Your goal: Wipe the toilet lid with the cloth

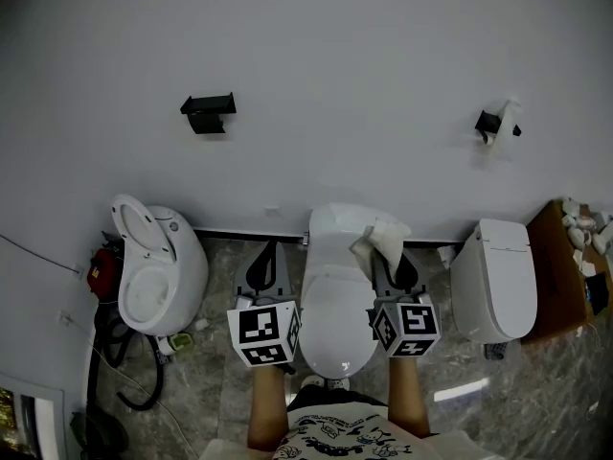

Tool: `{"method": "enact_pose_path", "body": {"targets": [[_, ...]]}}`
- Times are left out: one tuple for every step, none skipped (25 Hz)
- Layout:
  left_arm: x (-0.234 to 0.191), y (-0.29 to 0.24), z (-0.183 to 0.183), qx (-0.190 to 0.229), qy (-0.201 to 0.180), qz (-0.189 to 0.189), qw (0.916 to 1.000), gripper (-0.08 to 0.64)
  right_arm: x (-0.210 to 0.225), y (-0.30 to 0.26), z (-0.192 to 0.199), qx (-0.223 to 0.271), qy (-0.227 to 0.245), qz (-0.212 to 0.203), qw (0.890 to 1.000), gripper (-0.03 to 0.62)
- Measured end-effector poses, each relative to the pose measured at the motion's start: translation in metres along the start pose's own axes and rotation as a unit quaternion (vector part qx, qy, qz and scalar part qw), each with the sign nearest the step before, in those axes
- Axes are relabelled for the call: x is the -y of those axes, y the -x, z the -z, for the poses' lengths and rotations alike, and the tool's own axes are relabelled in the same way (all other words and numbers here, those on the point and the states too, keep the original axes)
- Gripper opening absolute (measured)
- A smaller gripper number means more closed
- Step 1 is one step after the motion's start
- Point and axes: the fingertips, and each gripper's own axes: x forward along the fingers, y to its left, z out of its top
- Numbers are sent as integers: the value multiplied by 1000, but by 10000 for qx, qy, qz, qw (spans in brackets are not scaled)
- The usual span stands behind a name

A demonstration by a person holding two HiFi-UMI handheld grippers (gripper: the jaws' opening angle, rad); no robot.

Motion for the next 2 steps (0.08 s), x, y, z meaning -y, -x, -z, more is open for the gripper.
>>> {"method": "enact_pose_path", "body": {"targets": [[0, 0, -1, 6, 1, 5, 10000, 5, 0, 1, 0, 0, 3, 6, 10000, 117], [1, 0, -1, 12, 2, 10, 10000, 5, 0, 1, -1, 0, 6, 10, 10000, 117]]}}
